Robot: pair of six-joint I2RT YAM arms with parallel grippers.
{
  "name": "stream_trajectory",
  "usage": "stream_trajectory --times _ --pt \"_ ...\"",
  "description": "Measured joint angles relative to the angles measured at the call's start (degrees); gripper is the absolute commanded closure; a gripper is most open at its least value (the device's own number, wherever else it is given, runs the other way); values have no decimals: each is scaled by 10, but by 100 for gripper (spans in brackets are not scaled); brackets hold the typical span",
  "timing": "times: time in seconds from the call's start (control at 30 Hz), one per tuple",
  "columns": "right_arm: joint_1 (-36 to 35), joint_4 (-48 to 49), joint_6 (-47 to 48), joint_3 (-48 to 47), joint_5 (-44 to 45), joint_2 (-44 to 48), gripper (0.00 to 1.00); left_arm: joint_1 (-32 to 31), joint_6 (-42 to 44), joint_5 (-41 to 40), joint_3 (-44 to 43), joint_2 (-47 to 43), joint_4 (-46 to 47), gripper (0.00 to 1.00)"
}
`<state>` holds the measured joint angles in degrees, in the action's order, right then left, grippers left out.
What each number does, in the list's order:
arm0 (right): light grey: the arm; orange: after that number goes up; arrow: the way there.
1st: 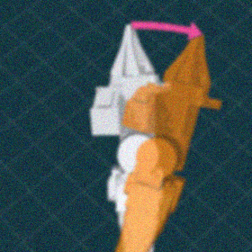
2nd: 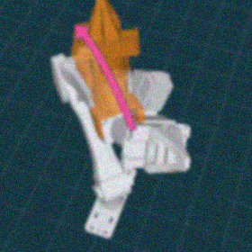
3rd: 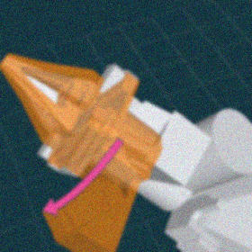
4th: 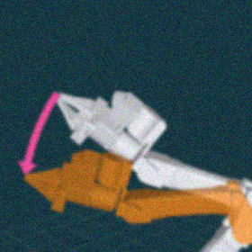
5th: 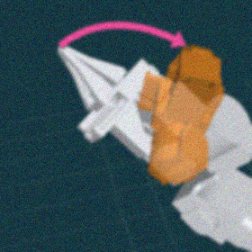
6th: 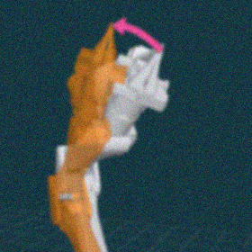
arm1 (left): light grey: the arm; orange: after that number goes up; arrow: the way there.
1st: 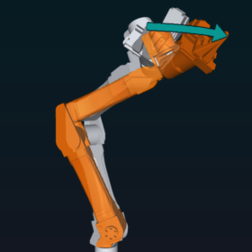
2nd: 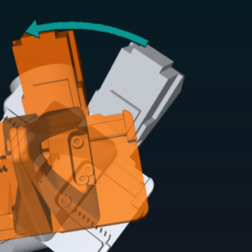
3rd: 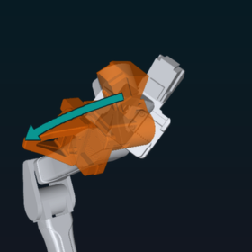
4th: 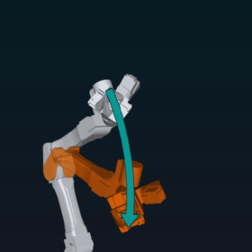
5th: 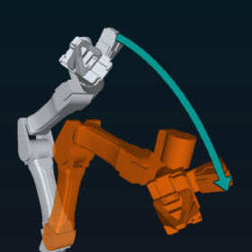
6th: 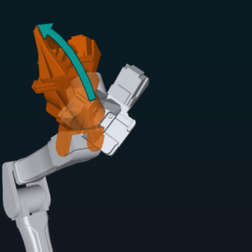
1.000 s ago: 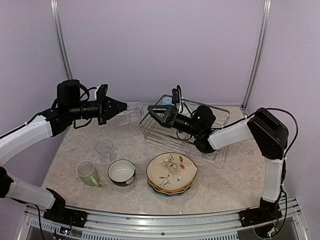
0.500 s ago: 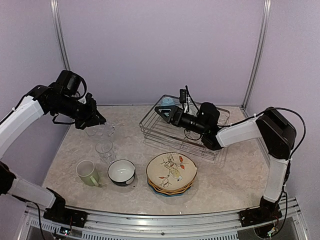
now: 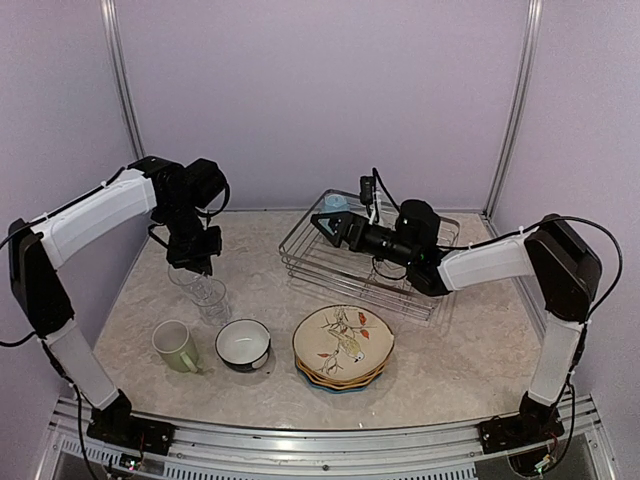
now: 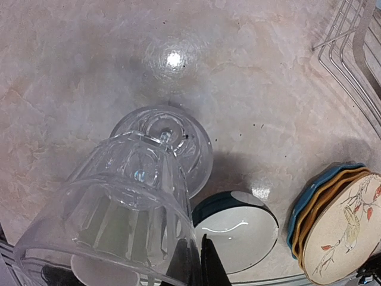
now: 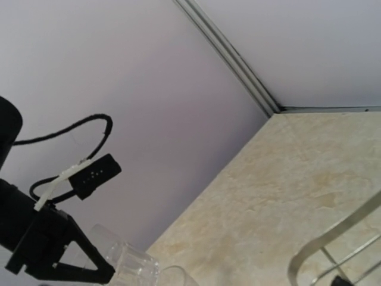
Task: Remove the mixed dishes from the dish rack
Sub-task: Place the cup down.
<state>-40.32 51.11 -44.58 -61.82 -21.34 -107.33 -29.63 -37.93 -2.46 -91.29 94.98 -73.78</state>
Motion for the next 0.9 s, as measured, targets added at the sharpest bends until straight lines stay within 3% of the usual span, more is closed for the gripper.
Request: stream_trajectory --times 0.53,0.73,0.9 --pt "6 -76 52 -2 37 1 0 -24 22 -25 -11 63 1 100" --pt "6 -115 74 -15 52 1 0 -32 22 -25 -10 80 2 79" --pt "6 -205 125 -62 103 1 0 -32 20 -29 -3 79 9 62"
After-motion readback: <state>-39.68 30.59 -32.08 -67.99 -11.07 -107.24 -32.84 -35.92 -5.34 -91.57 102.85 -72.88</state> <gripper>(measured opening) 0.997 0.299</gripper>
